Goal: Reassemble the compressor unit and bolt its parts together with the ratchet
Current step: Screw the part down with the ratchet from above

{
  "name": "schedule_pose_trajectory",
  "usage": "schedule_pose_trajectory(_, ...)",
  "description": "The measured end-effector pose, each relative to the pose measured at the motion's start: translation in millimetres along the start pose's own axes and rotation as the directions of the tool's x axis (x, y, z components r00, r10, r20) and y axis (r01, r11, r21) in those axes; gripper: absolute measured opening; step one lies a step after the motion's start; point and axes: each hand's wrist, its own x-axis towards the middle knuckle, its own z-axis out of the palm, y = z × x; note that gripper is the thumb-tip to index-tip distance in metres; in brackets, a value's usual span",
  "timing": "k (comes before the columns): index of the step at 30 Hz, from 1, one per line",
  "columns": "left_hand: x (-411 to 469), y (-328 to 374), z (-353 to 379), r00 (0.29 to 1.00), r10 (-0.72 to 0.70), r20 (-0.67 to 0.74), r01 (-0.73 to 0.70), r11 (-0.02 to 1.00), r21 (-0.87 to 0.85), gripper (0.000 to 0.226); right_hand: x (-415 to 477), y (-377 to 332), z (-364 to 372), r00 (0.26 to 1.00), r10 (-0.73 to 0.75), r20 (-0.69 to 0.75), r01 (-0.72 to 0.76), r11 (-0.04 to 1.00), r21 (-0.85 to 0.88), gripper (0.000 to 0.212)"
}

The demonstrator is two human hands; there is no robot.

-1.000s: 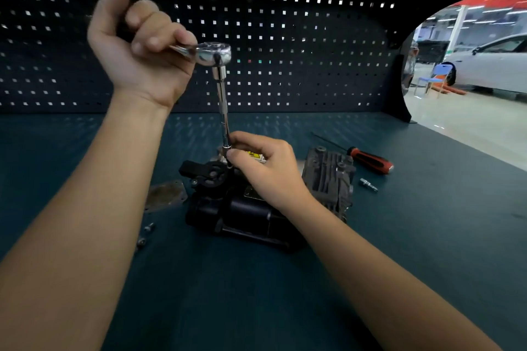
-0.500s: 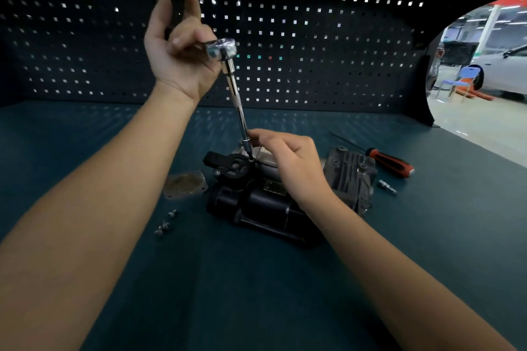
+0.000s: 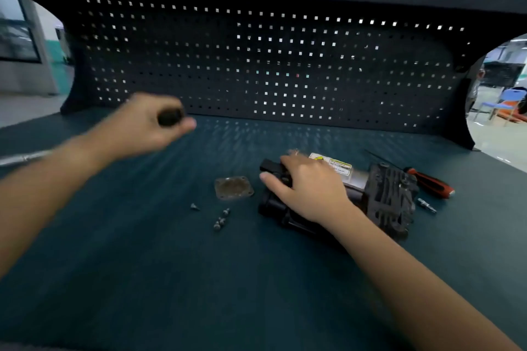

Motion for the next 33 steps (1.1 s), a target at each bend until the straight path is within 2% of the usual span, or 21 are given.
schedule_pose_trajectory(1, -15, -7, 10, 0.993, 0.060, 0.097, -0.073, 0.987, 0.140, 0.022, 3, -9, 4, 0.999, 0.033, 0.011, -0.033, 0.999, -0.020, 0.049)
schedule_pose_trajectory(2, -28, -17, 18, 0.985, 0.077, 0.156, -0.109, 0.973, 0.204, 0.019, 7, -19, 8, 0.997, 0.080, 0.016, -0.080, 0.997, -0.003, 0.053)
schedule_pose_trajectory(5, -55, -49, 30, 0.962, 0.083, 0.261, -0.153, 0.954, 0.259, 0.022, 16, -41, 22, 0.968, 0.234, -0.089, -0.222, 0.967, 0.123, 0.056)
schedule_pose_trajectory(7, -69, -67, 36, 0.943, 0.127, 0.309, -0.210, 0.944, 0.253, 0.024, 16, -43, 27, 0.944, 0.276, -0.181, -0.249, 0.956, 0.158, 0.053)
schedule_pose_trajectory(9, -85, -78, 43, 0.947, 0.067, 0.316, -0.139, 0.967, 0.214, 0.031, 14, -42, 29, 0.928, 0.281, -0.245, -0.235, 0.951, 0.201, 0.051)
schedule_pose_trajectory(11, -94, -87, 49, 0.956, -0.071, 0.283, 0.016, 0.981, 0.192, 0.040, 6, -42, 26, 0.904, 0.275, -0.328, -0.186, 0.943, 0.277, 0.047)
schedule_pose_trajectory(14, -93, -93, 53, 0.940, -0.266, 0.213, 0.222, 0.952, 0.210, 0.029, -12, -39, 17, 0.888, 0.250, -0.385, -0.089, 0.917, 0.390, 0.043)
schedule_pose_trajectory(16, -90, -96, 55, 0.910, -0.348, 0.226, 0.312, 0.933, 0.181, 0.034, -28, -31, 8, 0.910, 0.199, -0.363, -0.005, 0.882, 0.471, 0.038)
schedule_pose_trajectory(19, -94, -104, 60, 0.923, -0.290, 0.252, 0.250, 0.952, 0.176, 0.045, -54, -5, -14, 0.959, 0.084, -0.270, 0.109, 0.771, 0.628, 0.024)
schedule_pose_trajectory(22, -100, -114, 67, 0.949, -0.204, 0.239, 0.167, 0.972, 0.164, 0.055, -77, 30, -39, 0.998, -0.037, -0.052, 0.063, 0.695, 0.716, 0.010)
schedule_pose_trajectory(24, -100, -118, 71, 0.957, -0.163, 0.239, 0.126, 0.978, 0.164, 0.052, -93, 54, -54, 0.997, -0.069, 0.036, 0.019, 0.666, 0.746, 0.015)
schedule_pose_trajectory(27, -99, -120, 73, 0.952, -0.173, 0.251, 0.142, 0.980, 0.137, 0.050, -116, 82, -69, 0.998, 0.060, 0.027, -0.061, 0.673, 0.738, 0.008)
schedule_pose_trajectory(31, -98, -123, 73, 0.936, -0.225, 0.271, 0.204, 0.974, 0.103, 0.056, -133, 110, -74, 0.945, 0.326, 0.004, -0.217, 0.619, 0.755, 0.045)
schedule_pose_trajectory(33, -97, -123, 73, 0.927, -0.252, 0.279, 0.239, 0.968, 0.079, 0.058, -137, 127, -75, 0.886, 0.461, 0.057, -0.336, 0.551, 0.764, 0.049)
